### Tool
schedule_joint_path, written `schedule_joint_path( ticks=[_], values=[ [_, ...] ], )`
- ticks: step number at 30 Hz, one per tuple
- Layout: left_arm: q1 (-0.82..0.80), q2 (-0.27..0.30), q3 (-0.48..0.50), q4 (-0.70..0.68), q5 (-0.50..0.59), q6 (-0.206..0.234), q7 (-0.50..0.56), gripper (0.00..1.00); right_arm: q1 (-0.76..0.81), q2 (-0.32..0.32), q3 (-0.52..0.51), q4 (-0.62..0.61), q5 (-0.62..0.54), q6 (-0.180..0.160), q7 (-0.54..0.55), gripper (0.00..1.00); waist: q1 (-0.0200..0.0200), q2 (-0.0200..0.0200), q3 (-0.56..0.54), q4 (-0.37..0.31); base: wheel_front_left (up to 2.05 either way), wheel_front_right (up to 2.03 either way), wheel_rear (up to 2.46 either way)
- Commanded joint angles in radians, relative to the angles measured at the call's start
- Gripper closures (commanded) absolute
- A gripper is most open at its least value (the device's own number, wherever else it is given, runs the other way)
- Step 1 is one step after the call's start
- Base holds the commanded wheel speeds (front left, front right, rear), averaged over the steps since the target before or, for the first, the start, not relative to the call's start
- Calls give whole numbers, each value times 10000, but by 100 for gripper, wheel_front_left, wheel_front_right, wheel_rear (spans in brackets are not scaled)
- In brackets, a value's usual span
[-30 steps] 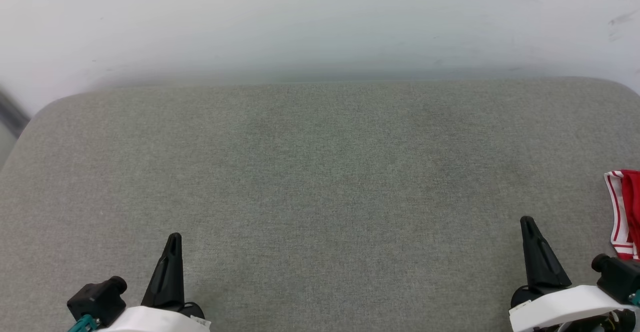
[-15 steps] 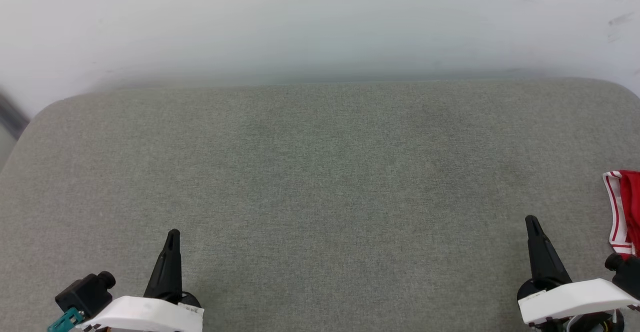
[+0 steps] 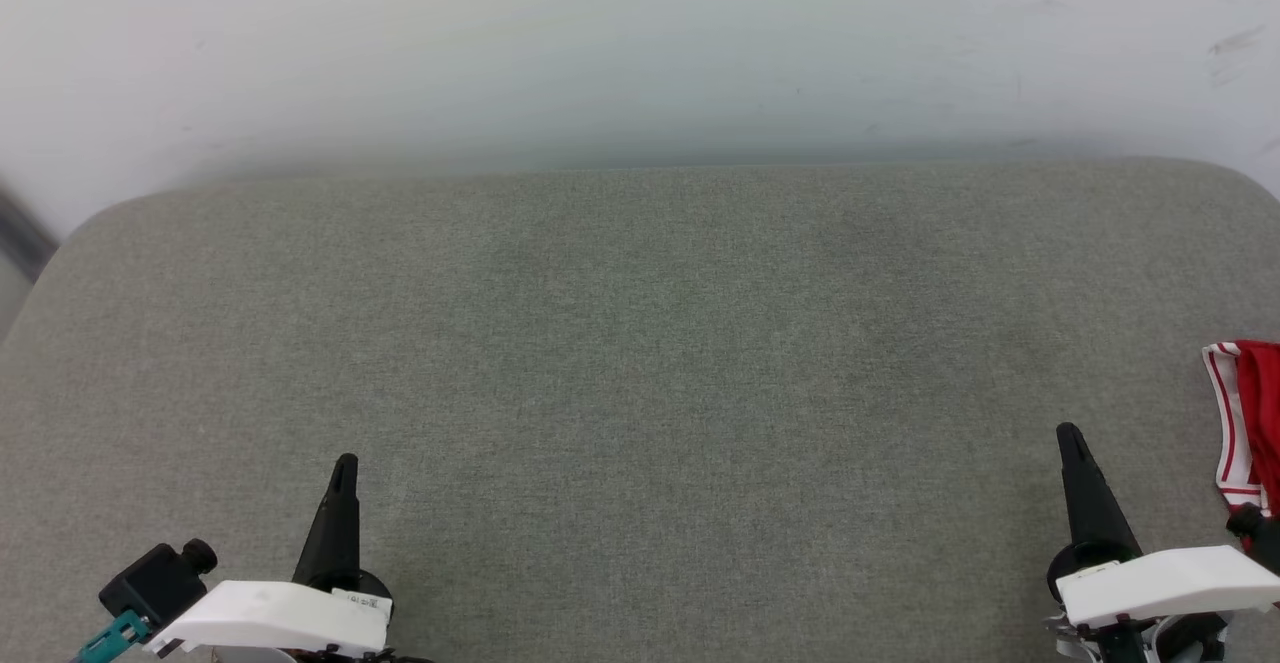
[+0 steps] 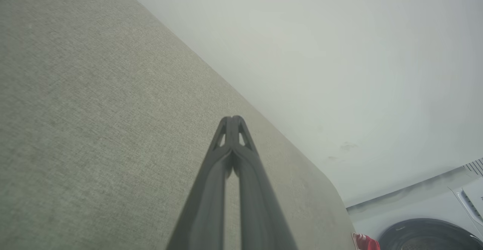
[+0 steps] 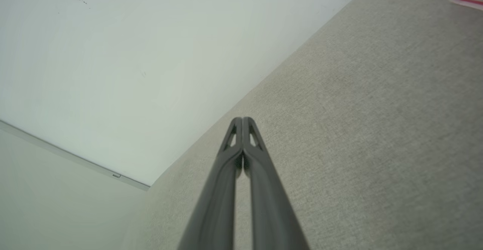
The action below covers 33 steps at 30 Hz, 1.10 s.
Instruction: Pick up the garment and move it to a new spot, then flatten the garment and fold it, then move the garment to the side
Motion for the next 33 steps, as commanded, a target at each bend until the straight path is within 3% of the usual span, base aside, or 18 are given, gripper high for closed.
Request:
schedule_joint_path(
  ticks=[1,33],
  values=[
    [-274,73,37,-57,-308,-11,64,100,-279,27,-55,-64,323,3,54,100,-1,0,-4,-2,0,0,0],
    [-772,-2,268,515,-3882,-20,1013,100,-590,214,-441,207,3853,2,1016,100,-1,0,-97,-57,0,0,0]
  ],
)
